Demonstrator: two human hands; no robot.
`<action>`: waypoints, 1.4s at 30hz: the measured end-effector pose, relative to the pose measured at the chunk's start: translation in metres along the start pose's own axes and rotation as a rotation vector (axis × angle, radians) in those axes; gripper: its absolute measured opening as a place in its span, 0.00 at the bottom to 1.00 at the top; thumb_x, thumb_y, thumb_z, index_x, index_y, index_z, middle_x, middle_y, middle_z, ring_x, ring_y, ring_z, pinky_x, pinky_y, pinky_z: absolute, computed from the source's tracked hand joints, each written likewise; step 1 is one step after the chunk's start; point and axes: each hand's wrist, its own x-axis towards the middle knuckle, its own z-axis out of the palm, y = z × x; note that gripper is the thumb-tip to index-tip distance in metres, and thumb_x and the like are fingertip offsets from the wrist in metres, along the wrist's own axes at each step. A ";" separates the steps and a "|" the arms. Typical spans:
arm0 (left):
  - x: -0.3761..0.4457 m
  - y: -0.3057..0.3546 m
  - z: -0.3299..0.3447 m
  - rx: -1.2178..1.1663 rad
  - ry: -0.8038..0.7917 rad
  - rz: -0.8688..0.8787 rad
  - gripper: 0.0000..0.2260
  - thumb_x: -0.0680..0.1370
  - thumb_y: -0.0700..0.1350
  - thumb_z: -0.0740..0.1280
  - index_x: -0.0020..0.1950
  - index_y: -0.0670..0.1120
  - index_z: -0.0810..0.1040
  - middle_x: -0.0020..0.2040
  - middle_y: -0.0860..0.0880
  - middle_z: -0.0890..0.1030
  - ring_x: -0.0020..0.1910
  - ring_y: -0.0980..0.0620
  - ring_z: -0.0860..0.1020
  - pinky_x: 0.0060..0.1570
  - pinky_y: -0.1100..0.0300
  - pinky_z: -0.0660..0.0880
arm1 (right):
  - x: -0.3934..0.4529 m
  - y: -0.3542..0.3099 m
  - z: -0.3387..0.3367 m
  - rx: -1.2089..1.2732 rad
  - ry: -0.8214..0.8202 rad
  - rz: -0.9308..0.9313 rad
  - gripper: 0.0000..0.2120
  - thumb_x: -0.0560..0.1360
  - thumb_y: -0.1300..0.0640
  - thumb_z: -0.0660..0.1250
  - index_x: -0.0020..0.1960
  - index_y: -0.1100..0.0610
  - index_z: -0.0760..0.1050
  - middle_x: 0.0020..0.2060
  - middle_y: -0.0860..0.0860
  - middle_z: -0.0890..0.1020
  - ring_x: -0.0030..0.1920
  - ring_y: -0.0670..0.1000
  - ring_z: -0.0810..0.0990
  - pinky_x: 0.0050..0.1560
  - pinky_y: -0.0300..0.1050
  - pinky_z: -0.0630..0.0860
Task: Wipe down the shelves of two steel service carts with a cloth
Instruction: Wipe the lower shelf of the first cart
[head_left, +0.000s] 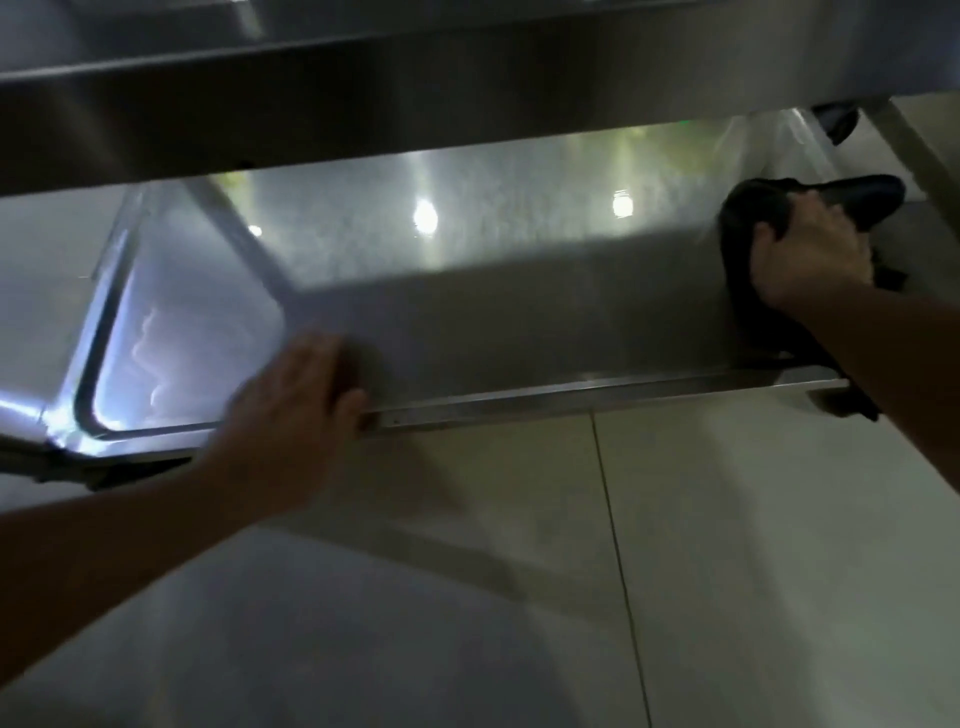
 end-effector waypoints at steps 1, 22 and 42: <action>-0.003 -0.026 -0.006 0.043 -0.010 -0.101 0.33 0.85 0.63 0.49 0.86 0.46 0.57 0.86 0.42 0.57 0.85 0.43 0.56 0.81 0.43 0.58 | 0.000 -0.001 0.000 -0.003 0.000 0.009 0.29 0.86 0.45 0.55 0.82 0.58 0.60 0.81 0.59 0.64 0.81 0.63 0.60 0.81 0.64 0.54; -0.012 -0.072 0.020 0.020 -0.014 -0.159 0.39 0.81 0.68 0.38 0.87 0.47 0.43 0.87 0.47 0.42 0.85 0.50 0.39 0.83 0.51 0.42 | -0.146 -0.318 0.105 0.005 -0.204 -0.742 0.31 0.85 0.43 0.49 0.85 0.53 0.54 0.85 0.51 0.55 0.85 0.55 0.51 0.83 0.58 0.45; -0.011 -0.081 0.013 -0.214 -0.010 -0.168 0.35 0.84 0.63 0.42 0.87 0.47 0.45 0.88 0.48 0.45 0.85 0.52 0.41 0.80 0.57 0.38 | -0.185 -0.353 0.118 -0.033 -0.246 -0.834 0.30 0.86 0.43 0.50 0.85 0.51 0.54 0.85 0.49 0.54 0.84 0.53 0.51 0.83 0.58 0.45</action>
